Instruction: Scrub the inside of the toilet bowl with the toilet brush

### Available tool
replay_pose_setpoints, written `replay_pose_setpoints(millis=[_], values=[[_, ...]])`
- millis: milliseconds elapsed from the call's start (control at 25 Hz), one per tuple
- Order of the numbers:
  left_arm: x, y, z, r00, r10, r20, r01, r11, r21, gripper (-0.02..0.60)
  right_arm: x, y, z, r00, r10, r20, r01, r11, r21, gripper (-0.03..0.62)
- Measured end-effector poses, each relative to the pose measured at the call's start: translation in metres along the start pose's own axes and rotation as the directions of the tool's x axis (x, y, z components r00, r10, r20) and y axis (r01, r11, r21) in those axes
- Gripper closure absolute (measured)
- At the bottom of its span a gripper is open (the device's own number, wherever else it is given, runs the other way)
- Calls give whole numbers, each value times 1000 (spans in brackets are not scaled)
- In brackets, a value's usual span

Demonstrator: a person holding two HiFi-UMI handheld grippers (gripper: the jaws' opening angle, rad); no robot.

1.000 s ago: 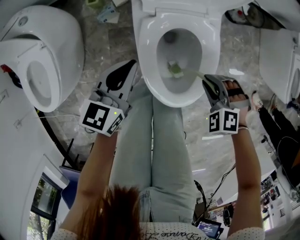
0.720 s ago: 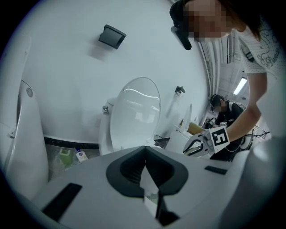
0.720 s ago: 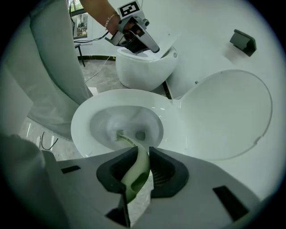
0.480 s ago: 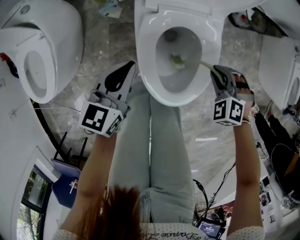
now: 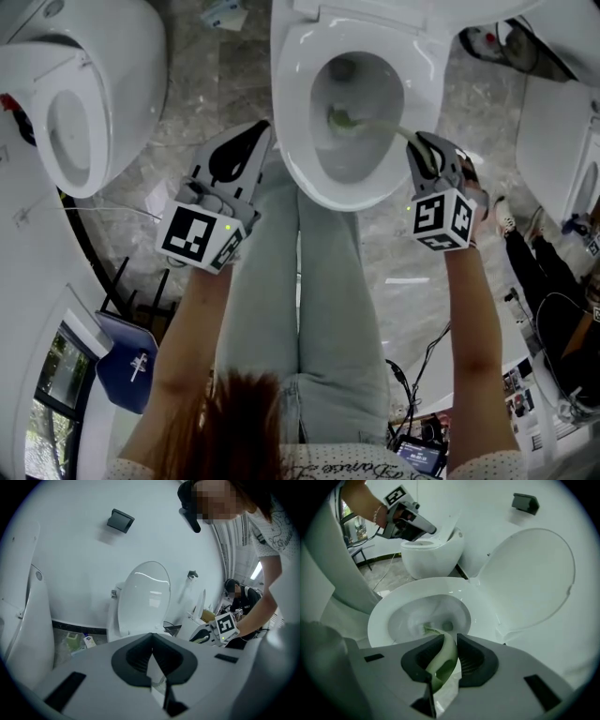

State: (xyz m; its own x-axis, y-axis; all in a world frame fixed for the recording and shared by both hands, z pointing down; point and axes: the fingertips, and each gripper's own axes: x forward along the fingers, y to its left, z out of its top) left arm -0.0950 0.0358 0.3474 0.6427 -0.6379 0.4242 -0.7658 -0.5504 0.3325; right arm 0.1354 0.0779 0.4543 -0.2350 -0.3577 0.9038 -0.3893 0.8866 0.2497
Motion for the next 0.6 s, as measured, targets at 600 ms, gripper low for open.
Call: replay_pose_setpoints(millis=[600], values=[[0,2,-4,1000,13,-8,-13,1000,0,578,14,-26,0,995,-42,85,-2,887,462,500]])
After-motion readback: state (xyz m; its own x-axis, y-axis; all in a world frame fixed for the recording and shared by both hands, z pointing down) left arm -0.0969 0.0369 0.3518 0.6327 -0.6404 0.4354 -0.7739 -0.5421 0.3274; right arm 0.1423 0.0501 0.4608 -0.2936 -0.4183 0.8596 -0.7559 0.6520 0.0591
